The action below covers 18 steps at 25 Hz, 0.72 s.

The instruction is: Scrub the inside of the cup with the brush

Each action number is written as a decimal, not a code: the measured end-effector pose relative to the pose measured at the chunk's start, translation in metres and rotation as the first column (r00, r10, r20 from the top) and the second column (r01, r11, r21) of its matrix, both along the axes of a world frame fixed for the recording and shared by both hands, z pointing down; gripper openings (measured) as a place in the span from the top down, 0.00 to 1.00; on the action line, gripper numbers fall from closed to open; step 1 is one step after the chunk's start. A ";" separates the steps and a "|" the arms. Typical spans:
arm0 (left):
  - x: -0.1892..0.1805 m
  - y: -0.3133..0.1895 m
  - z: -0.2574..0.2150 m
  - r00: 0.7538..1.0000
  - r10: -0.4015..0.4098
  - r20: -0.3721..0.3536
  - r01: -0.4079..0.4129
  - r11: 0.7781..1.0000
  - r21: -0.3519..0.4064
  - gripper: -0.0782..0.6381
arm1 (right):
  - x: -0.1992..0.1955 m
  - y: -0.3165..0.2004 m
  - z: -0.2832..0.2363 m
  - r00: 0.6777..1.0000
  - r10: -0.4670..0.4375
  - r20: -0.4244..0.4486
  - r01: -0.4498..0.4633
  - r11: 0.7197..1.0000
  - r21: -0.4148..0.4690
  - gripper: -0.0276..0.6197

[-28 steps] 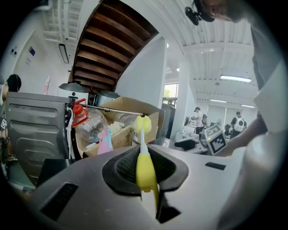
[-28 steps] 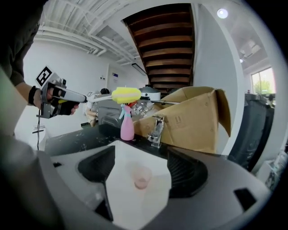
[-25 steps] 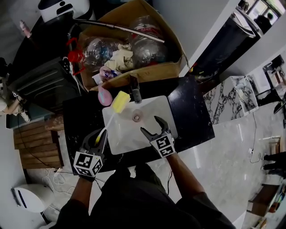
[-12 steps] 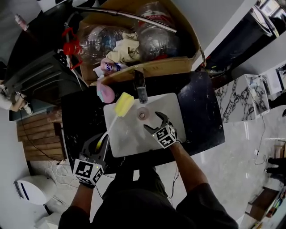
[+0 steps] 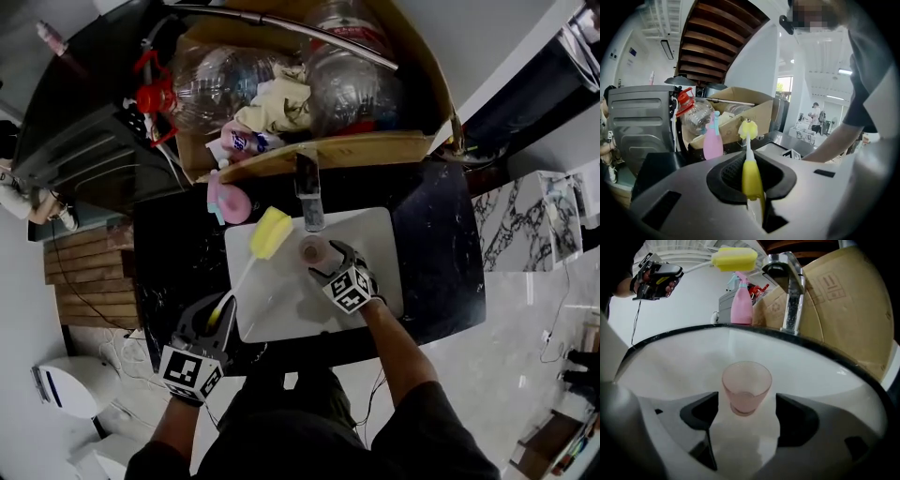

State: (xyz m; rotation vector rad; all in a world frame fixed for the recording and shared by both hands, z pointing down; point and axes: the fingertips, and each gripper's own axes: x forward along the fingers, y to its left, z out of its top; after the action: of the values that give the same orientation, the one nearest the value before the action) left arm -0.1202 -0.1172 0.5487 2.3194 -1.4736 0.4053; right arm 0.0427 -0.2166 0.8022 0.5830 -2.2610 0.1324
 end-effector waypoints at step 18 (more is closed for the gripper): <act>-0.004 0.000 0.025 0.999 -0.013 0.037 0.016 0.997 -0.070 0.84 | -0.041 -0.027 0.031 0.995 -0.094 0.033 0.090 0.990 0.104 0.39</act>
State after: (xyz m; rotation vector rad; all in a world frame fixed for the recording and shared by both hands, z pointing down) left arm -0.1246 -0.1172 0.5740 2.2568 -1.4683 0.4905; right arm 0.0018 -0.2438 0.8336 0.5321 -2.3378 -0.0192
